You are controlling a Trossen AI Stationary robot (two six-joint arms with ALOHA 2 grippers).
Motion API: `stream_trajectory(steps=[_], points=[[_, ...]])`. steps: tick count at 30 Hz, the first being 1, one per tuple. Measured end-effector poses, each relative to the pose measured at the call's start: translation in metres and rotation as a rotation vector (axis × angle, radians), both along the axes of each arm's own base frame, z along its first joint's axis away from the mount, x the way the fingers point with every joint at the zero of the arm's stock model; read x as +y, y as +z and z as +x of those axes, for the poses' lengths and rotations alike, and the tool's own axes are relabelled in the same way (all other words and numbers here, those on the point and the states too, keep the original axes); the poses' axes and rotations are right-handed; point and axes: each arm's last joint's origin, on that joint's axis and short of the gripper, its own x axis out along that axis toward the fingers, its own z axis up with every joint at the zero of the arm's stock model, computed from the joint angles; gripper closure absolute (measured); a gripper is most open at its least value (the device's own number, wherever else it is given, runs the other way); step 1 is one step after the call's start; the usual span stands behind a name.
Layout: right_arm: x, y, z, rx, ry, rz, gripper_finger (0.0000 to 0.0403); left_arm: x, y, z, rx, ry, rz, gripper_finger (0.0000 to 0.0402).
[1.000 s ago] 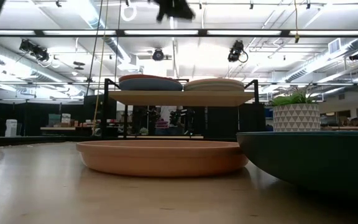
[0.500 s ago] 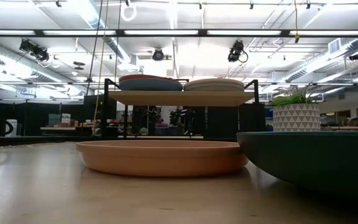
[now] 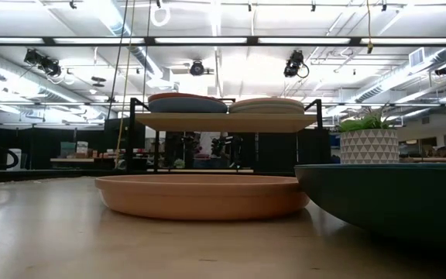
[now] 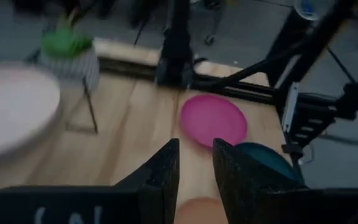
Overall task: Place and stack plates onto a shelf
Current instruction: Stack the pink plate on top of the orange plate on the shelf
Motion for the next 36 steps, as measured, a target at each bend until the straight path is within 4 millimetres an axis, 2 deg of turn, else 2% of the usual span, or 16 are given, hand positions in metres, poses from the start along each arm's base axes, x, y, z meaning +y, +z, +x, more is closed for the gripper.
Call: stream_trajectory(steps=[3,8,12,14,17,22,31,36], points=[[0.001,-0.012,0.006,0.090,0.017,0.037,0.0253,-0.001,-0.009,-0.003,0.091,0.043,-0.083,0.0299],[0.003,-0.025,0.008,0.215,0.008,0.061,0.0253,-0.021,-0.012,-0.014,0.152,0.018,-0.117,0.0299],[0.006,-0.030,0.012,0.245,0.022,0.069,0.0253,-0.030,-0.024,-0.018,0.265,0.056,-0.121,0.0299],[0.007,-0.035,0.015,0.271,0.030,0.082,0.0253,-0.038,-0.028,-0.021,0.284,0.107,-0.063,0.0299],[0.012,-0.047,0.019,0.318,0.041,0.115,0.0253,-0.058,-0.024,-0.034,0.222,0.201,0.090,0.0299],[0.026,-0.078,0.028,0.369,0.079,0.166,0.0253,-0.084,-0.030,-0.058,0.205,0.281,0.247,0.0299],[0.048,-0.130,0.039,0.407,0.125,0.275,0.0253,-0.101,-0.091,-0.076,0.128,0.225,0.039,0.0321],[0.059,-0.159,0.032,0.511,0.171,0.272,0.0253,-0.096,-0.106,-0.084,0.042,0.249,-0.097,0.0345]])
